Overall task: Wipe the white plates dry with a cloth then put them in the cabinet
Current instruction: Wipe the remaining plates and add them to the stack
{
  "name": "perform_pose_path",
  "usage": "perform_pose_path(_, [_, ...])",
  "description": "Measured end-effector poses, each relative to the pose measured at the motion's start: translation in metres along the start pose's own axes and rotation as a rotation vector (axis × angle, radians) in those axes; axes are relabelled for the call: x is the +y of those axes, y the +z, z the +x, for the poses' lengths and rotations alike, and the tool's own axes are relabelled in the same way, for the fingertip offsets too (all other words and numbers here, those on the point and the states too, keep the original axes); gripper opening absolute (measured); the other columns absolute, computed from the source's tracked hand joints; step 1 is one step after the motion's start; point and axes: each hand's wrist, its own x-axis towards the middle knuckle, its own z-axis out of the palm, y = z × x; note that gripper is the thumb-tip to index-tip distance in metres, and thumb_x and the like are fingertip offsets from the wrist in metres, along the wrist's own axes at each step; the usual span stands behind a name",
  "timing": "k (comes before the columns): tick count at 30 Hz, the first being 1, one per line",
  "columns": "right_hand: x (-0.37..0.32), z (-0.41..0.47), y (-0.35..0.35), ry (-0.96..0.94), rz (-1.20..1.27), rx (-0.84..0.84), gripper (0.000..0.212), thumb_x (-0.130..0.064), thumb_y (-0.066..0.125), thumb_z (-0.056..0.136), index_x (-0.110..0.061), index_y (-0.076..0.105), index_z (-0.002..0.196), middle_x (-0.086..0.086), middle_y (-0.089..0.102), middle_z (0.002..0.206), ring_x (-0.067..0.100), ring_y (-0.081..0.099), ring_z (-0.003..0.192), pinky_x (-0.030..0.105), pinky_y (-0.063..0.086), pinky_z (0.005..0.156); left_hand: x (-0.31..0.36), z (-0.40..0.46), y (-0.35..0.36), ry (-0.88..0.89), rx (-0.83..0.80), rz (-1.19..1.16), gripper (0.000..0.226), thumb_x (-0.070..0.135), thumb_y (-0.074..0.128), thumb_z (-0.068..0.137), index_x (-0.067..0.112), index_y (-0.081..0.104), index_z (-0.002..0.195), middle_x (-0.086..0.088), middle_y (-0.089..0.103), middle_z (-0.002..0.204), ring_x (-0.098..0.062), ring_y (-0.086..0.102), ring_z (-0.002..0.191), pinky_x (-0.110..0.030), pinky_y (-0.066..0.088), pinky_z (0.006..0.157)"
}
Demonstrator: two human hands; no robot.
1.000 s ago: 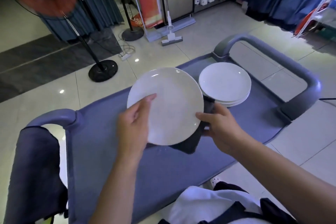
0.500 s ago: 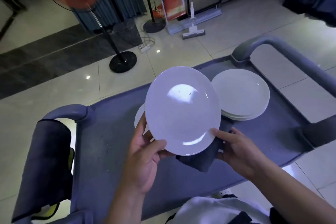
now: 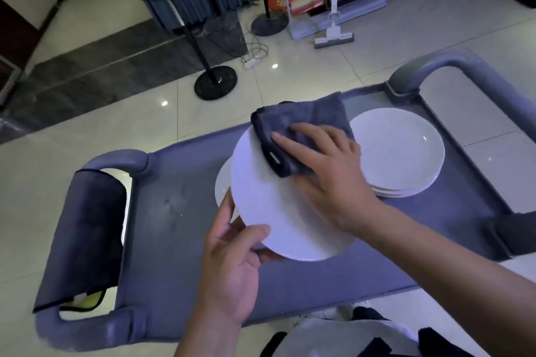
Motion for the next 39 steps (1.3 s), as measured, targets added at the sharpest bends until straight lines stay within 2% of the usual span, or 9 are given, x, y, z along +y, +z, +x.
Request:
perform_pose_path(4, [-0.002,-0.016,0.017,0.108,0.305,-0.184,0.052,-0.048,0.050,0.086,-0.054,0.051,0.137,-0.020,0.045,0.139,0.015,0.038,0.122,0.050,0.037,0.101,-0.003,-0.006,-0.002,0.034,0.103,-0.013,0.063,-0.005,0.055,0.074,0.025,0.069,0.127,-0.010,0.073,0.121,-0.025,0.069,0.101,-0.045,0.060,0.067])
perform_pose_path(7, [-0.004,-0.036,0.019,0.162,0.479,-0.382,0.039,-0.047,0.055,0.087,-0.064,0.056,0.122,-0.027,0.045,0.130,0.009,0.039,0.119,0.031,0.034,0.103,-0.006,-0.010,-0.008,0.058,0.174,0.013,0.063,-0.004,0.054,0.073,0.028,0.071,0.125,-0.008,0.073,0.121,-0.024,0.070,0.102,-0.049,0.061,0.071])
perform_pose_path(10, [-0.001,-0.048,0.013,0.355,0.855,-0.639,0.017,-0.021,0.064,0.096,-0.023,0.073,0.111,-0.018,0.059,0.106,0.001,0.055,0.089,0.014,0.038,0.079,-0.010,-0.012,-0.019,0.070,0.245,0.040,0.065,-0.005,0.054,0.071,0.026,0.069,0.126,-0.007,0.075,0.113,-0.023,0.071,0.098,-0.053,0.061,0.072])
perform_pose_path(13, [0.007,-0.052,-0.002,0.551,1.085,-0.827,0.022,-0.028,0.065,0.091,-0.009,0.072,0.101,-0.003,0.069,0.093,0.009,0.063,0.083,0.025,0.048,0.076,-0.012,-0.014,-0.031,0.087,0.303,0.012,0.068,-0.006,0.054,0.072,0.025,0.066,0.131,-0.006,0.075,0.113,-0.024,0.070,0.100,-0.058,0.060,0.077])
perform_pose_path(17, [0.003,-0.035,-0.028,0.753,1.166,-0.553,0.018,-0.028,0.064,0.086,-0.020,0.080,0.089,0.001,0.074,0.084,0.010,0.065,0.069,0.021,0.049,0.052,-0.011,-0.018,-0.042,0.079,0.293,-0.052,0.069,-0.006,0.057,0.074,0.027,0.063,0.135,-0.004,0.073,0.119,-0.025,0.067,0.108,-0.056,0.060,0.079])
perform_pose_path(23, [-0.012,0.007,-0.046,0.566,0.841,-0.118,0.014,-0.023,0.061,0.098,-0.019,0.074,0.098,0.013,0.070,0.091,0.025,0.063,0.078,0.044,0.051,0.070,-0.013,-0.026,-0.037,0.021,0.177,-0.047,0.064,-0.006,0.058,0.071,0.029,0.069,0.124,-0.008,0.072,0.110,-0.025,0.066,0.097,-0.042,0.059,0.066])
perform_pose_path(30, [-0.080,0.000,0.001,0.344,0.838,-0.480,0.009,-0.017,0.065,0.096,-0.010,0.069,0.091,-0.006,0.056,0.086,0.010,0.057,0.081,0.021,0.045,0.072,-0.011,-0.031,-0.036,-0.007,0.008,-0.008,0.066,-0.003,0.056,0.071,0.035,0.071,0.123,-0.011,0.074,0.112,-0.028,0.071,0.095,-0.044,0.058,0.068])
perform_pose_path(34, [-0.097,-0.020,0.012,0.291,0.915,-0.629,0.016,-0.021,0.067,0.089,-0.005,0.069,0.089,-0.001,0.053,0.097,0.015,0.061,0.091,0.024,0.048,0.078,-0.012,-0.035,-0.056,0.004,0.007,-0.134,0.054,-0.003,0.052,0.067,0.024,0.077,0.108,-0.014,0.075,0.101,-0.031,0.074,0.087,-0.043,0.059,0.063])
perform_pose_path(39, [-0.096,-0.033,0.012,0.373,0.915,-0.666,0.037,-0.022,0.065,0.085,0.011,0.064,0.100,0.010,0.053,0.099,0.020,0.062,0.097,0.037,0.048,0.087,-0.015,-0.042,-0.073,-0.091,-0.055,-0.346,0.057,0.026,0.057,0.075,0.005,0.066,0.128,-0.026,0.066,0.126,-0.043,0.062,0.109,-0.056,0.057,0.076])
